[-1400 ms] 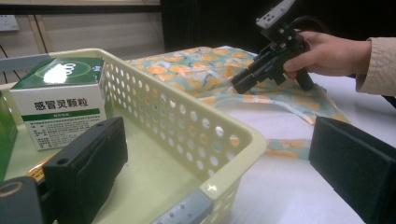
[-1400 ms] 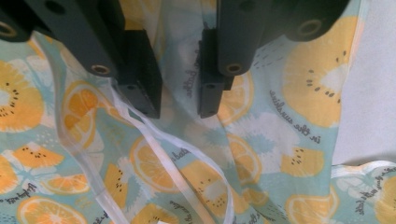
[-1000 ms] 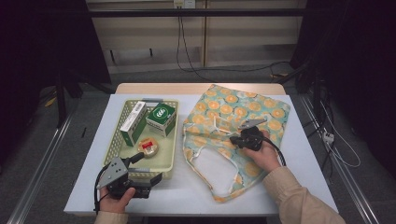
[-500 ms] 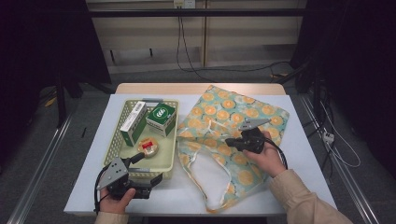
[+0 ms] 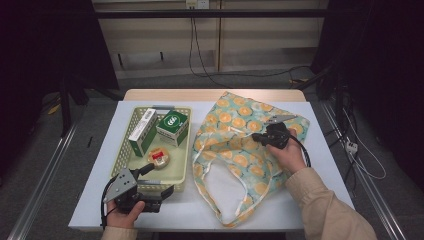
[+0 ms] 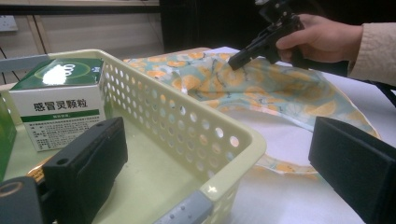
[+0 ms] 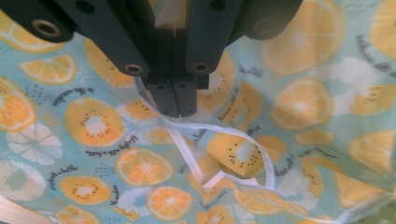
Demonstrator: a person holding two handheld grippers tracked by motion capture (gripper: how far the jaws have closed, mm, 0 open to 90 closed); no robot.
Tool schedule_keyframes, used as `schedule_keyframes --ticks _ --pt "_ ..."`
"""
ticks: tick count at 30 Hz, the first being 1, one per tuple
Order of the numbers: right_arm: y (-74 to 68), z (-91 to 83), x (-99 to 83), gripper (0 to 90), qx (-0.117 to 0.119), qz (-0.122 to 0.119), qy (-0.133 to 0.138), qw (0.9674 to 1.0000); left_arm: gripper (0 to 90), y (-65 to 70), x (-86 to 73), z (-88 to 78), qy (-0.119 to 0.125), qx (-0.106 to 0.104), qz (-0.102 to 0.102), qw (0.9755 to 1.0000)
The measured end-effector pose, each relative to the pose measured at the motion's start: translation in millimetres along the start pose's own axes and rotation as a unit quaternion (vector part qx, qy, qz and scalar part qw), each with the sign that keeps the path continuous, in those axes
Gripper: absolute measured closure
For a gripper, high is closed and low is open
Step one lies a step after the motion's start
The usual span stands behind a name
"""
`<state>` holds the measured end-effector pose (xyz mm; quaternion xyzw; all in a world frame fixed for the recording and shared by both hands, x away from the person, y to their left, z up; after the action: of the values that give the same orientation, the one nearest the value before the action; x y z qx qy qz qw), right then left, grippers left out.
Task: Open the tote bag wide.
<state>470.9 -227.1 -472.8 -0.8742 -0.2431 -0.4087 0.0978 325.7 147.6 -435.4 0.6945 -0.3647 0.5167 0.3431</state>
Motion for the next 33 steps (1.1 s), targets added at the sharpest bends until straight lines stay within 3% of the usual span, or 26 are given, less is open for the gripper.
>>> schedule_keyframes --ticks 5,10,15,21,27,29,33 --pt "6.1 9.3 -5.9 89.7 -0.012 0.001 -0.008 0.9999 4.2 0.1 -0.5 0.7 -0.001 -0.001 0.000 1.0000" --pt "4.9 14.0 -10.4 84.3 -0.005 0.010 -0.016 0.9998 4.2 -0.1 -1.1 1.2 -0.002 -0.001 -0.001 1.0000" --pt "-4.2 14.6 -12.5 77.7 0.003 -0.006 -0.020 0.9998 4.2 0.2 -1.4 1.6 -0.003 -0.001 -0.002 1.0000" --pt "-15.6 13.1 -13.3 60.7 0.016 -0.019 -0.020 0.9995 4.2 0.7 -1.2 1.7 -0.003 -0.001 -0.001 1.0000" --pt "-26.6 15.7 -20.0 50.8 0.024 -0.044 -0.032 0.9982 4.2 0.8 -1.1 1.7 -0.003 -0.002 -0.001 1.0000" --pt "-28.4 16.9 -22.0 45.4 0.027 -0.043 -0.035 0.9981 4.2 0.9 -1.1 1.6 -0.003 -0.002 -0.001 1.0000" --pt "-30.2 17.2 -22.7 43.7 0.022 -0.055 -0.035 0.9976 4.2 0.8 -1.2 1.6 -0.003 -0.002 -0.002 1.0000"
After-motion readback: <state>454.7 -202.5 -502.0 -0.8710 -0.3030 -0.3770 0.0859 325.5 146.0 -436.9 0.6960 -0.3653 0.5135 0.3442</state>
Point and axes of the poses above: each handheld gripper's, and its own axes: z roughly forward along the jaws, x roughly out of its top, y roughly to its right, the point moved 6 cm from there along z, roughly forward along the jaws, and after that the axes turned 8 degrees about -x, right-handed, at the moved point
